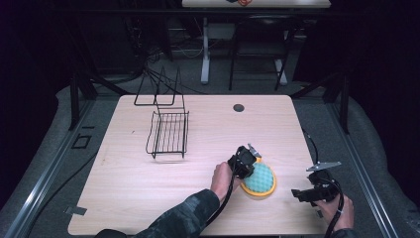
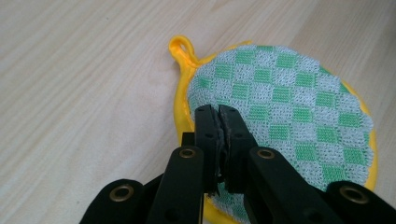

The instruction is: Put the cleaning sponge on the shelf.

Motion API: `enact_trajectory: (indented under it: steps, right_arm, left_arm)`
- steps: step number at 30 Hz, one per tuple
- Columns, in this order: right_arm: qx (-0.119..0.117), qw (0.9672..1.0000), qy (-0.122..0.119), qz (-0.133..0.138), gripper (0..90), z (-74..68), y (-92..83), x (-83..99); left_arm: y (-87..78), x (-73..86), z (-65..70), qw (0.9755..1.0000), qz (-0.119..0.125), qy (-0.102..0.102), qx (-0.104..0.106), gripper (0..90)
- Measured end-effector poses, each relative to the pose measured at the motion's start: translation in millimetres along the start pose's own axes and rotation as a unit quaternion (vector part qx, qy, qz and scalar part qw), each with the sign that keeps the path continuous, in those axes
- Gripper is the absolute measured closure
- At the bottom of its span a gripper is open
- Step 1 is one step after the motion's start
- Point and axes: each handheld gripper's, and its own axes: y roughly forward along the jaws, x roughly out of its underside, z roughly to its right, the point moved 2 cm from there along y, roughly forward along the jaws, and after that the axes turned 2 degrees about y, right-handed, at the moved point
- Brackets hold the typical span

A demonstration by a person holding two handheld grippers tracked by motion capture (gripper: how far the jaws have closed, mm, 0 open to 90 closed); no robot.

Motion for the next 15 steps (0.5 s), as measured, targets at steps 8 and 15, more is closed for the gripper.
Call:
enact_trajectory:
  steps: [8, 15]
  right_arm:
    - [0.001, 1.0000, 0.000, 0.001, 12.1, -0.3, -0.8, -0.1]
    - [0.001, 1.0000, 0.001, 0.000, 12.1, -0.4, -0.1, -0.1]
  left_arm:
    - [-21.3, -7.4, -0.6, 0.9995, 0.027, 0.010, -0.009, 88.0]
    - [-37.4, -11.0, -2.7, 0.9986, 0.043, 0.023, -0.020, 88.0]
